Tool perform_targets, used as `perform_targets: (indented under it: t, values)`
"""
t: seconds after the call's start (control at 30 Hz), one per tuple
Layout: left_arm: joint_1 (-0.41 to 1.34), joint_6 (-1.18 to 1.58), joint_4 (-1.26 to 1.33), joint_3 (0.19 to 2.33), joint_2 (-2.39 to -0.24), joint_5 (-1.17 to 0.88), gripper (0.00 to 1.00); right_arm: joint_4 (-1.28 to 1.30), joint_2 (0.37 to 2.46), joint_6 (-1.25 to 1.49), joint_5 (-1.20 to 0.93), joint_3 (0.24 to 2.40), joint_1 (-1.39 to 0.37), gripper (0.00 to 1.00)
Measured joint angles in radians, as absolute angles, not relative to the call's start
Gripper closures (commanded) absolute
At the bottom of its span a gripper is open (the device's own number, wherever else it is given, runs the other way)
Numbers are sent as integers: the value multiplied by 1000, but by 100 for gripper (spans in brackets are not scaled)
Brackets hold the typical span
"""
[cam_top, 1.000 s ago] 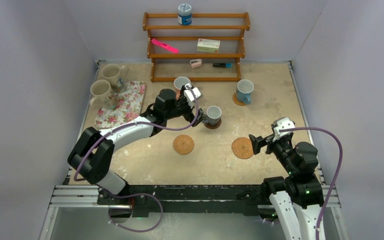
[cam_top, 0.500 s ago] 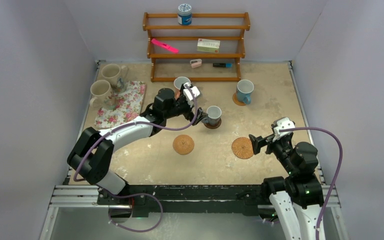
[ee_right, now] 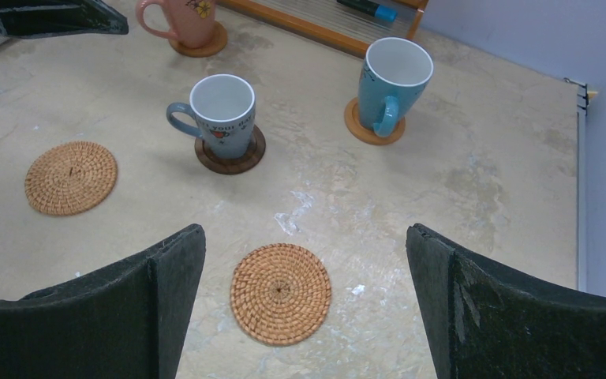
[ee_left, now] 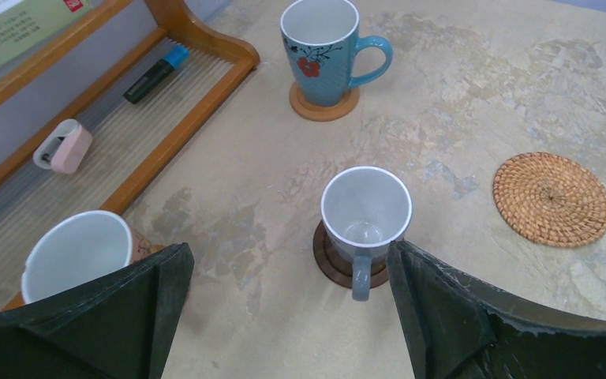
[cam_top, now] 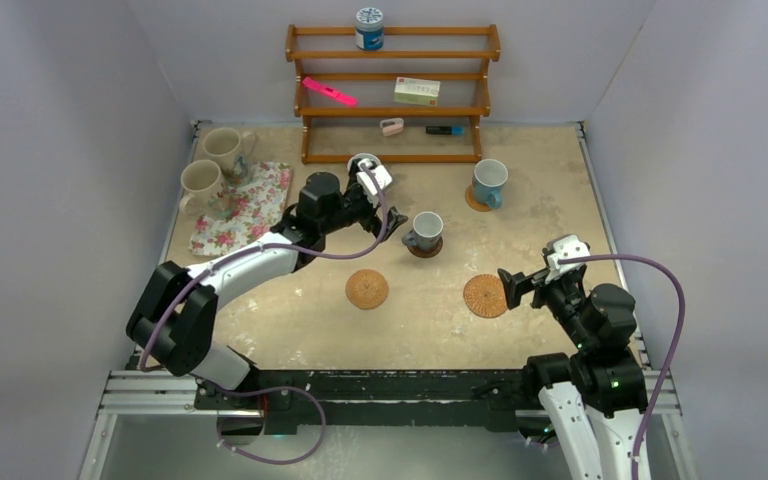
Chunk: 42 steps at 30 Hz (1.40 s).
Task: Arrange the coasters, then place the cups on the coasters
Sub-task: Move the cup to the tray.
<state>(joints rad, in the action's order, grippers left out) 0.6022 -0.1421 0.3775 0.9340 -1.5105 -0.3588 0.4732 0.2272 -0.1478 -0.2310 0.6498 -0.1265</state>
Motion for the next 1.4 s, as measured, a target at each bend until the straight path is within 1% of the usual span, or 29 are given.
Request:
perform_targets:
  t: [0.43, 0.8, 1.1, 1.4]
  values:
    - [574, -268, 272, 934, -1341, -264, 0, 473, 227, -150, -231, 650, -126, 1]
    - [443, -281, 139, 933, -1227, -171, 0, 474, 226, -150, -232, 650, -126, 1]
    - [379, -280, 108, 809, -1082, -42, 0, 474, 225, -151, -236, 650, -126, 1]
    - [335, -268, 91, 759, -1096, 73, 0, 474, 220, -151, -238, 648, -126, 1]
